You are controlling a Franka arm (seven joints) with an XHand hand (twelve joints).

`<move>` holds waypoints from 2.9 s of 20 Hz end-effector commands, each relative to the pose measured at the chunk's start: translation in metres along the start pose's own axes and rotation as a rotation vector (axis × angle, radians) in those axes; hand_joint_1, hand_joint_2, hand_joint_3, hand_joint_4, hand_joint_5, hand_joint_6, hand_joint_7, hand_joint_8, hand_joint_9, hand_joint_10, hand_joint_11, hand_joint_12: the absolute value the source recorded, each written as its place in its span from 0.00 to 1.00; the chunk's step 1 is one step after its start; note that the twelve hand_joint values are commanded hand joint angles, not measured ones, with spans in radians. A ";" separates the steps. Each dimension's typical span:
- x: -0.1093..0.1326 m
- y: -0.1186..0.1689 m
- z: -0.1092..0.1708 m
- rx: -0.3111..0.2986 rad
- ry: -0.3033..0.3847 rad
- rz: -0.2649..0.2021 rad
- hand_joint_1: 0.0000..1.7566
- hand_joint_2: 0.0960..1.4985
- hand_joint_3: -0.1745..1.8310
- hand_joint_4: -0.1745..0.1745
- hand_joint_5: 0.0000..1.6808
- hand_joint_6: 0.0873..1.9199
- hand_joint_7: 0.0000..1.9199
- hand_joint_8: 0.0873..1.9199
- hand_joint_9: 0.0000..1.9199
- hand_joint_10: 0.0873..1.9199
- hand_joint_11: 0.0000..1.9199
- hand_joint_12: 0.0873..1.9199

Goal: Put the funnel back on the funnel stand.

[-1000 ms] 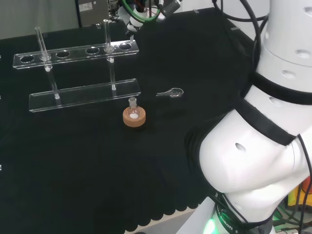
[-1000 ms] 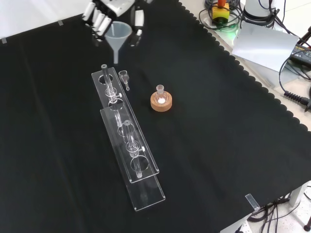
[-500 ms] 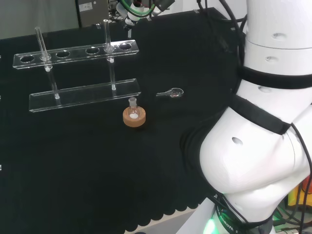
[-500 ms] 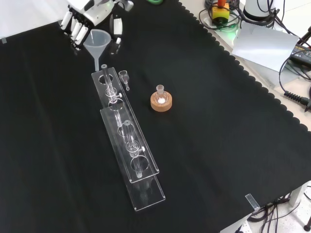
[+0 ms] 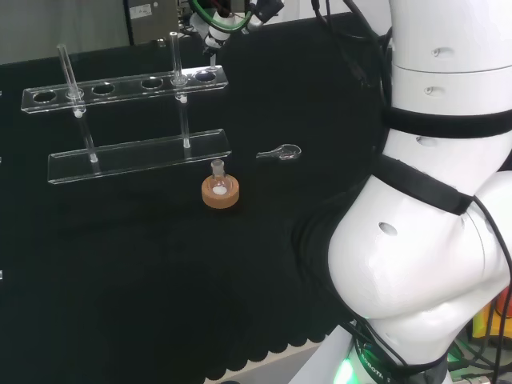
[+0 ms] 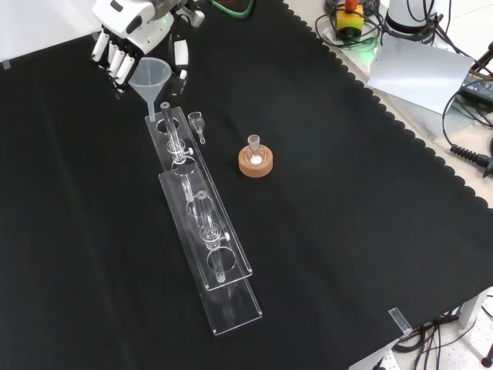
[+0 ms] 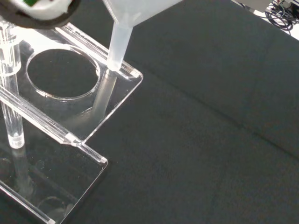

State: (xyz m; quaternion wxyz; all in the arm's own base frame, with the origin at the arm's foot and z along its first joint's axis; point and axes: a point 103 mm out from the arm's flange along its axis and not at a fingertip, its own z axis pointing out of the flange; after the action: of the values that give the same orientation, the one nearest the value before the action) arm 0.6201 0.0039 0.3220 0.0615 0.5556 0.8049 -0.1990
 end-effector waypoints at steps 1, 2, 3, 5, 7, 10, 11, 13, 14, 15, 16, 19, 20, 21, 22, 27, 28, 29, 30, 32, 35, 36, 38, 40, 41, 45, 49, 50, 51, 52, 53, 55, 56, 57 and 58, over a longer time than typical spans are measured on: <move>0.003 -0.001 0.003 0.005 0.000 -0.001 0.45 0.42 0.35 0.43 0.33 0.35 0.39 0.32 0.54 0.16 0.31 0.62; 0.004 -0.002 0.005 0.006 0.001 0.000 0.45 0.42 0.35 0.43 0.33 0.35 0.39 0.32 0.54 0.17 0.31 0.62; 0.006 -0.002 0.007 0.008 0.004 0.000 0.45 0.42 0.35 0.43 0.33 0.35 0.39 0.32 0.54 0.17 0.31 0.62; 0.008 0.000 0.009 0.015 0.006 0.000 0.45 0.42 0.35 0.43 0.33 0.35 0.39 0.32 0.54 0.17 0.31 0.62; 0.009 0.001 0.011 0.019 0.011 -0.003 0.45 0.42 0.35 0.43 0.33 0.35 0.38 0.32 0.54 0.17 0.31 0.62; 0.010 0.003 0.012 0.021 0.014 -0.008 0.45 0.42 0.35 0.43 0.33 0.36 0.38 0.32 0.54 0.17 0.31 0.62; 0.011 0.003 0.012 0.022 0.012 -0.009 0.45 0.42 0.35 0.43 0.33 0.36 0.38 0.32 0.54 0.17 0.31 0.62; 0.011 0.004 0.010 0.022 0.008 -0.010 0.45 0.42 0.35 0.43 0.33 0.36 0.38 0.32 0.54 0.17 0.31 0.62; 0.011 0.004 0.009 0.022 0.008 -0.010 0.45 0.42 0.35 0.43 0.33 0.36 0.38 0.32 0.54 0.17 0.31 0.62; 0.011 0.003 0.007 0.021 0.007 -0.011 0.45 0.42 0.35 0.43 0.33 0.36 0.38 0.32 0.54 0.17 0.31 0.62; 0.012 0.003 0.005 0.019 0.005 -0.012 0.45 0.42 0.35 0.43 0.33 0.35 0.38 0.32 0.54 0.17 0.31 0.62; 0.015 0.000 -0.003 0.008 0.001 -0.014 0.45 0.42 0.36 0.43 0.33 0.35 0.38 0.32 0.54 0.17 0.31 0.62; 0.017 -0.002 -0.005 0.003 -0.001 -0.014 0.45 0.42 0.36 0.43 0.33 0.35 0.38 0.32 0.54 0.17 0.31 0.62; 0.018 -0.004 -0.008 -0.001 0.000 -0.015 0.45 0.42 0.36 0.43 0.33 0.35 0.38 0.32 0.54 0.17 0.31 0.62; 0.020 -0.005 -0.010 -0.004 0.001 -0.015 0.45 0.42 0.36 0.43 0.33 0.35 0.38 0.32 0.54 0.17 0.31 0.62; 0.028 -0.011 -0.016 -0.021 0.010 -0.017 0.45 0.42 0.36 0.43 0.32 0.35 0.38 0.32 0.54 0.17 0.31 0.62; 0.030 -0.011 -0.016 -0.025 0.017 -0.019 0.45 0.42 0.36 0.42 0.32 0.35 0.38 0.32 0.54 0.17 0.31 0.62; 0.032 -0.011 -0.016 -0.031 0.029 -0.020 0.45 0.42 0.36 0.42 0.32 0.35 0.38 0.32 0.54 0.17 0.31 0.62; 0.033 -0.011 -0.016 -0.038 0.047 -0.020 0.45 0.42 0.36 0.42 0.32 0.35 0.38 0.32 0.54 0.17 0.31 0.62; 0.035 -0.010 -0.015 -0.057 0.077 -0.018 0.45 0.42 0.36 0.42 0.32 0.35 0.38 0.32 0.54 0.17 0.31 0.62; 0.034 -0.009 -0.014 -0.095 0.114 -0.007 0.45 0.42 0.36 0.42 0.32 0.35 0.38 0.33 0.54 0.17 0.31 0.62; 0.033 -0.010 -0.014 -0.110 0.119 -0.003 0.45 0.42 0.36 0.42 0.32 0.35 0.38 0.33 0.54 0.17 0.31 0.62; 0.030 -0.010 -0.013 -0.126 0.127 0.004 0.45 0.42 0.36 0.42 0.32 0.35 0.38 0.33 0.54 0.17 0.31 0.62; 0.027 -0.010 -0.011 -0.137 0.144 0.011 0.45 0.42 0.36 0.42 0.32 0.35 0.38 0.33 0.54 0.17 0.31 0.62; 0.026 -0.011 -0.010 -0.141 0.152 0.014 0.45 0.42 0.36 0.42 0.32 0.35 0.38 0.33 0.54 0.17 0.31 0.62; 0.021 -0.010 -0.002 -0.148 0.179 0.025 0.45 0.42 0.36 0.42 0.32 0.35 0.38 0.33 0.54 0.17 0.31 0.62; 0.017 -0.008 0.005 -0.156 0.220 0.029 0.45 0.42 0.36 0.41 0.32 0.35 0.38 0.33 0.54 0.17 0.31 0.62; 0.016 -0.007 0.006 -0.160 0.228 0.029 0.45 0.42 0.36 0.41 0.32 0.35 0.38 0.33 0.54 0.17 0.31 0.62; 0.016 -0.006 0.007 -0.162 0.239 0.029 0.45 0.42 0.36 0.41 0.32 0.35 0.38 0.33 0.54 0.17 0.31 0.62; 0.015 -0.006 0.008 -0.165 0.256 0.030 0.45 0.42 0.36 0.41 0.32 0.35 0.38 0.33 0.54 0.17 0.31 0.62; 0.015 -0.005 0.008 -0.170 0.267 0.029 0.45 0.42 0.36 0.41 0.32 0.35 0.38 0.33 0.54 0.17 0.31 0.62; 0.015 -0.004 0.009 -0.175 0.277 0.028 0.45 0.42 0.36 0.41 0.32 0.35 0.38 0.33 0.54 0.17 0.31 0.62; 0.015 -0.003 0.010 -0.175 0.280 0.026 0.45 0.42 0.36 0.41 0.32 0.35 0.38 0.33 0.54 0.17 0.31 0.62; 0.016 -0.002 0.010 -0.174 0.281 0.025 0.45 0.42 0.36 0.41 0.32 0.35 0.38 0.33 0.54 0.17 0.31 0.62; 0.017 -0.001 0.011 -0.174 0.282 0.023 0.45 0.42 0.36 0.41 0.32 0.35 0.38 0.33 0.54 0.17 0.31 0.62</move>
State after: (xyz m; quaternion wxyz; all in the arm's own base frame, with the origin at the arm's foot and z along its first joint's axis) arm 0.6086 0.0149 0.3103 0.0016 0.5800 0.8129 -0.0526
